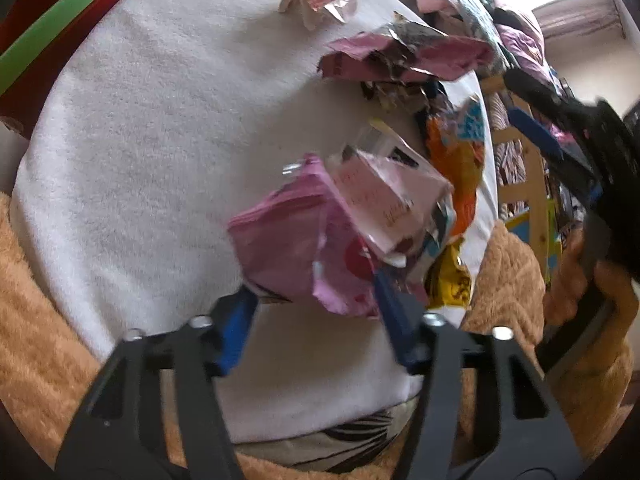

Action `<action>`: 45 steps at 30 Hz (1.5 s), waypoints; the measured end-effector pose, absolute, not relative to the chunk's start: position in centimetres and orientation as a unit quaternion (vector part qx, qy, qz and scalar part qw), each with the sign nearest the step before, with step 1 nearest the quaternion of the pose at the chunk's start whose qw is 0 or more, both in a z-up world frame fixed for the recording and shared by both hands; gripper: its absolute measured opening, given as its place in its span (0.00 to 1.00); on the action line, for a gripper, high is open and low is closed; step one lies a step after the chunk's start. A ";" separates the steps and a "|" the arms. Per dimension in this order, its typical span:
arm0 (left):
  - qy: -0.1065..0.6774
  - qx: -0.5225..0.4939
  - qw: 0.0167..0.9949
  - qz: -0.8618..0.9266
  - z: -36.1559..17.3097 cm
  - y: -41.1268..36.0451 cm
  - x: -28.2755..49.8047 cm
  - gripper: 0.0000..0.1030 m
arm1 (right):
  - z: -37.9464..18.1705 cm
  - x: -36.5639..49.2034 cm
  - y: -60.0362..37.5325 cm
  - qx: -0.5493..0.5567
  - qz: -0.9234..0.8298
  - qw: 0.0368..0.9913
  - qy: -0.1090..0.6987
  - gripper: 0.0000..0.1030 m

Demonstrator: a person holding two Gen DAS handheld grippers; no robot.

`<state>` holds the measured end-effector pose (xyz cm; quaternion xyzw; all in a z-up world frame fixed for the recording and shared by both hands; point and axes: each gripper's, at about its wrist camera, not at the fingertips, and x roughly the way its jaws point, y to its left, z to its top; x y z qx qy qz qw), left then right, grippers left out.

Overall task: Collect trash
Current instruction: 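Grasp the pink snack bag with the left gripper while the right gripper grasps a pink-brown wrapper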

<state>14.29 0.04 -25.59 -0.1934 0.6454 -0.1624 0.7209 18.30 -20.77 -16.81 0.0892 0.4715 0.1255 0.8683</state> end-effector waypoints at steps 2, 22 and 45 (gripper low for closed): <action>0.649 -0.201 0.716 -0.162 -25.9 0.4 14.5 0.29 | -17.0 18.4 -20.8 0.094 0.126 0.867 0.474 0.63; 0.604 -0.199 0.765 -0.104 -24.1 4.1 17.5 0.47 | -18.1 19.0 -21.4 0.121 0.111 0.857 0.489 0.63; 0.605 -0.209 0.762 -0.098 -25.6 2.3 18.6 0.50 | -20.1 23.9 -20.5 0.185 0.128 0.835 0.502 0.12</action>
